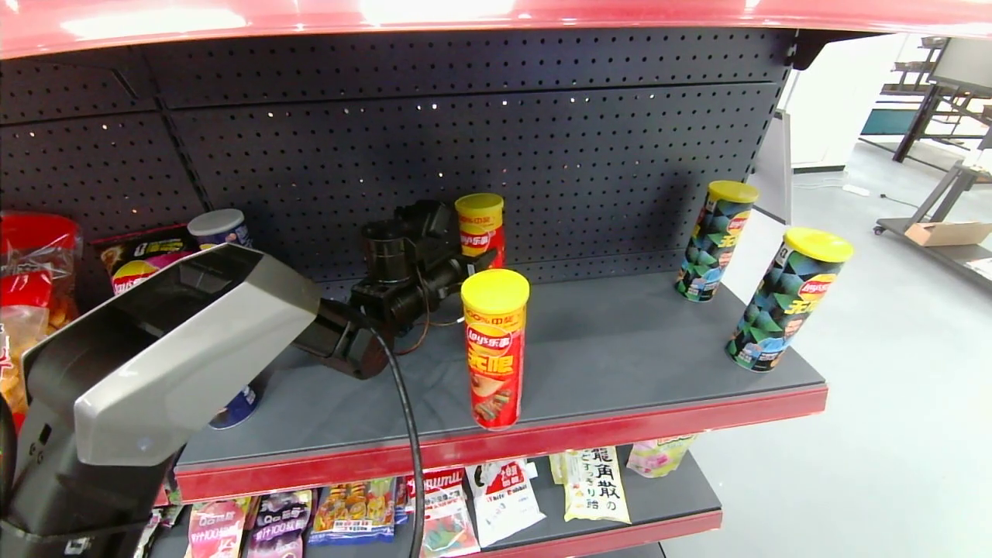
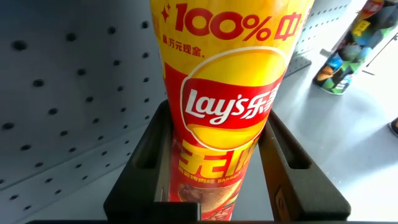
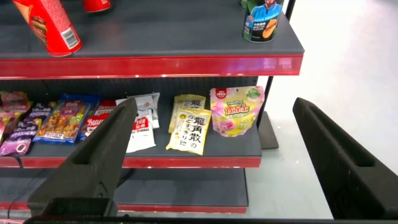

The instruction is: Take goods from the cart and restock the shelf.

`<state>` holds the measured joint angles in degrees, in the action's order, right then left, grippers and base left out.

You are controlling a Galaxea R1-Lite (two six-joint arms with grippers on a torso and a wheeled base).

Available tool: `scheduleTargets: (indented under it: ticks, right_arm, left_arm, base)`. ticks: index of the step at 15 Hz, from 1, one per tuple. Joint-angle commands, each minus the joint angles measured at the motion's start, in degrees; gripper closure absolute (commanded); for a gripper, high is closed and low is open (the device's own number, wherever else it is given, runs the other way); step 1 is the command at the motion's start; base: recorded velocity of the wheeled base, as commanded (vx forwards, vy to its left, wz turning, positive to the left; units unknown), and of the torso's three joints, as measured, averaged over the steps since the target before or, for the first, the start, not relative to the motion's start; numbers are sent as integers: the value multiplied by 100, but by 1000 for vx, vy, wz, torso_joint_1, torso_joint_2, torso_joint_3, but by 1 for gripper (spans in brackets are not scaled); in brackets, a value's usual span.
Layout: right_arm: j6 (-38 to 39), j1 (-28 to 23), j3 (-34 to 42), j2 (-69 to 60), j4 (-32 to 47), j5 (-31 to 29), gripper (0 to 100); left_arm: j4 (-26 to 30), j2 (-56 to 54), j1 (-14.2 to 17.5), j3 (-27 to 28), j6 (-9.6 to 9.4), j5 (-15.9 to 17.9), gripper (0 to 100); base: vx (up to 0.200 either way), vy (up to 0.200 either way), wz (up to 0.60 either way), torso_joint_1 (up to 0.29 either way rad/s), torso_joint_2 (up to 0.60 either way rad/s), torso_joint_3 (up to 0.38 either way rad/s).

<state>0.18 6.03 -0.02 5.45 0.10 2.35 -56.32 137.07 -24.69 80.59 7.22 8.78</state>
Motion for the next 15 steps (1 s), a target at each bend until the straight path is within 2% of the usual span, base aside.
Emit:
scheduleTargets:
  ticks: [1,9,15]
  right_arm:
    - [-1,3,2,9,-1,2,0]
    - [-1,3,-6,9,-1,2,0]
    - [-1,3,2,18,-1,2,0]
  left_arm:
    - [-37,92,-10,27,-1,1,100]
    - [-37,180,-1,-61,-1,1,100]
    - [306,39,-1,-131,-36,1,100]
  base:
    - [0,0,0,0,0,0]
    - [0,0,0,0,0,0]
    - [0,0,0,0,0,0]
